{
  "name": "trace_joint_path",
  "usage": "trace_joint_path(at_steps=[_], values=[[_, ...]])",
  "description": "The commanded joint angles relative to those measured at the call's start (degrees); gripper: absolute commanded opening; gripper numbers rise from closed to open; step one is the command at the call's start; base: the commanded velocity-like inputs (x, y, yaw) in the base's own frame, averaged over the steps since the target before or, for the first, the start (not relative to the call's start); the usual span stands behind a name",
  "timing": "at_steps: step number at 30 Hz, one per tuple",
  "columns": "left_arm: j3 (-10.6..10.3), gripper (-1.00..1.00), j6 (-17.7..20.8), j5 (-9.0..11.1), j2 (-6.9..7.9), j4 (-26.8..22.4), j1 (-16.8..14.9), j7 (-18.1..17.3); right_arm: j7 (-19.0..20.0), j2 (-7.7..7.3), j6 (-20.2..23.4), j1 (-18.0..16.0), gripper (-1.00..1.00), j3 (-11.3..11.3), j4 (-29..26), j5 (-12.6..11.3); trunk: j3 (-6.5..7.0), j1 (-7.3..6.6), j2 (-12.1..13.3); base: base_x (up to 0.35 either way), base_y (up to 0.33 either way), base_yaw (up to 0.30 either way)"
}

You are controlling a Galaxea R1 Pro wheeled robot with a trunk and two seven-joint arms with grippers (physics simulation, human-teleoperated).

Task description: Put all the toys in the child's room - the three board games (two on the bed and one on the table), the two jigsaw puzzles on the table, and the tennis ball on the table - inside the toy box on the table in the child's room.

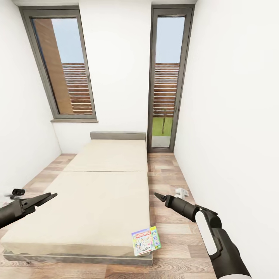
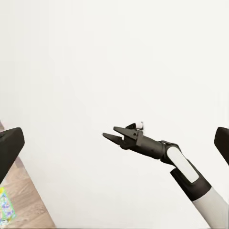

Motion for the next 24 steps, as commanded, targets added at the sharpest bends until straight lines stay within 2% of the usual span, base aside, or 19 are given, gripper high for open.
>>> trace_joint_path(at_steps=[1,3,6,7,9,12,16,18,19,21,22,24], values=[[-0.18,1.00,0.66,-1.01,-0.27,0.76,-0.08,1.62,-1.61,0.10,0.52,-0.06,1.00,-0.18,-0.03,-0.13,-0.12,0.03,-0.12,0.000,0.000,0.000],[-0.71,1.00,0.70,-1.78,-0.72,1.93,-0.23,3.40,-3.61,0.13,0.58,-0.06,1.00,-0.18,-0.03,-0.28,-0.12,0.03,-0.12,0.000,0.000,0.000],[-3.29,1.00,0.67,-2.78,-1.90,6.90,-0.71,8.05,-7.28,0.23,0.60,-0.06,1.00,-0.18,-0.03,-0.57,-0.12,0.03,-0.12,0.000,0.000,0.000],[-3.97,1.00,0.62,-2.91,-2.08,8.20,-0.77,9.08,-7.69,0.24,0.59,-0.06,1.00,-0.18,-0.03,-0.59,-0.12,0.03,-0.12,0.000,0.000,0.000],[-6.89,1.00,-0.08,-3.21,-2.65,13.73,-0.95,13.22,-8.59,0.26,0.59,-0.06,1.00,-0.18,0.01,-0.70,-0.12,0.03,-0.12,0.000,0.000,0.000],[-8.93,1.00,-2.41,-3.29,-2.93,19.01,-1.04,16.35,-8.96,0.32,0.61,-0.06,1.00,-0.14,0.03,-0.76,-0.12,0.03,-0.12,0.000,0.000,0.000],[-10.23,1.00,-6.16,-3.58,-3.29,24.79,-1.08,18.28,-9.13,0.35,0.61,-0.06,1.00,-0.06,0.04,-0.74,-0.12,0.03,-0.12,0.000,0.000,0.000],[-11.58,1.00,-8.44,-4.36,-4.47,27.91,-1.09,19.63,-9.19,0.36,0.63,-0.06,1.00,0.07,0.04,-0.72,-0.12,0.03,-0.12,0.000,0.000,0.000],[-13.06,1.00,-9.96,-5.22,-6.00,29.64,-1.10,20.98,-9.21,0.40,0.63,-0.06,1.00,0.16,0.03,-0.72,-0.12,0.03,-0.12,0.000,0.000,0.000],[-14.63,1.00,-11.46,-6.29,-7.82,31.12,-1.10,22.60,-9.23,0.42,0.61,-0.06,1.00,0.23,0.04,-0.71,-0.12,0.03,-0.12,0.000,0.000,0.000],[-15.96,1.00,-12.95,-7.43,-9.51,32.55,-1.10,24.38,-9.26,0.43,0.60,-0.06,1.00,0.29,0.03,-0.71,-0.12,0.03,-0.12,0.000,0.000,0.000],[-17.17,1.00,-15.14,-8.73,-11.15,34.88,-1.10,26.19,-9.26,0.45,0.61,-0.06,1.00,0.32,0.02,-0.71,-0.12,0.03,-0.12,0.000,0.000,0.000]])
